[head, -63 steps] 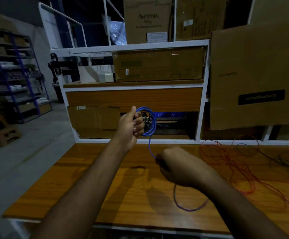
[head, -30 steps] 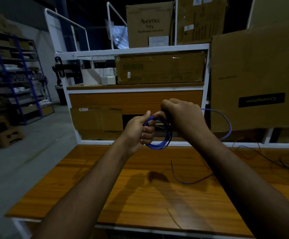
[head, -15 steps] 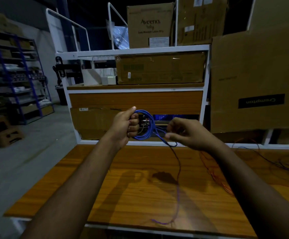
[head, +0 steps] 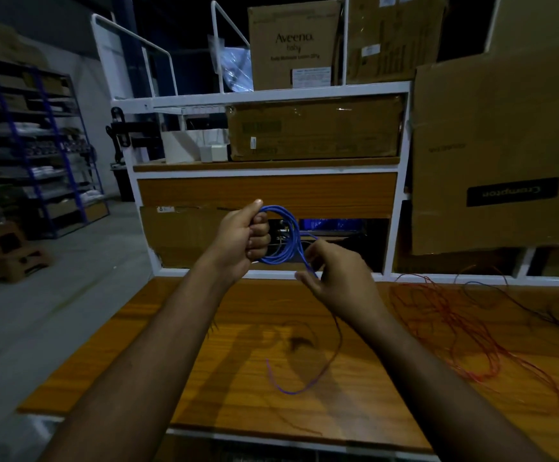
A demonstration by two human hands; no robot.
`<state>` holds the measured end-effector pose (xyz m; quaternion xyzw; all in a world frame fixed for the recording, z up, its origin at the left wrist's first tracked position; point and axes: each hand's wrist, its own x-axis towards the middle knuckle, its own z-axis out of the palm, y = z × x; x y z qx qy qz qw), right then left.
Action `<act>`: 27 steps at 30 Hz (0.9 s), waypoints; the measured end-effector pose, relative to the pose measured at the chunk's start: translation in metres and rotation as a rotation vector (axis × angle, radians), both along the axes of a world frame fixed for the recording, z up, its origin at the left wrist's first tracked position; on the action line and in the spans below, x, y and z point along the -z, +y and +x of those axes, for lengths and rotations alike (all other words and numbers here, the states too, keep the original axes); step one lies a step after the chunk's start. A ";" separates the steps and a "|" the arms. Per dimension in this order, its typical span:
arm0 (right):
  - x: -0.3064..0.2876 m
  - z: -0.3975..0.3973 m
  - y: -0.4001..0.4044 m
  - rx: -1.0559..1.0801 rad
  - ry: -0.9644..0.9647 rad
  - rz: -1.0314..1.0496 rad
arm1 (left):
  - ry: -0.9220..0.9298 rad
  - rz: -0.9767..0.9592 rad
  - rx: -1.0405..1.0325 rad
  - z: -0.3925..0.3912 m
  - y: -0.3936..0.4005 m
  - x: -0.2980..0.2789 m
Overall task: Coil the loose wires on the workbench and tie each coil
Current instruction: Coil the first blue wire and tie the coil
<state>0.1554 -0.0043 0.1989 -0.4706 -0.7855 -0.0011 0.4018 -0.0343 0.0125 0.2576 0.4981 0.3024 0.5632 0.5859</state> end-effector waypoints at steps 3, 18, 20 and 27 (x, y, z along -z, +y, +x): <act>0.001 0.003 -0.001 0.048 0.053 0.095 | 0.060 0.019 -0.044 -0.006 0.000 -0.002; -0.007 0.011 0.005 -0.259 0.695 0.026 | 0.323 0.066 -0.209 -0.048 0.002 0.011; -0.003 0.006 0.008 -0.124 0.617 0.109 | 0.351 0.076 -0.212 -0.055 0.000 0.009; -0.004 -0.012 0.006 -0.064 0.432 -0.075 | 0.257 0.053 -0.152 -0.079 0.003 0.009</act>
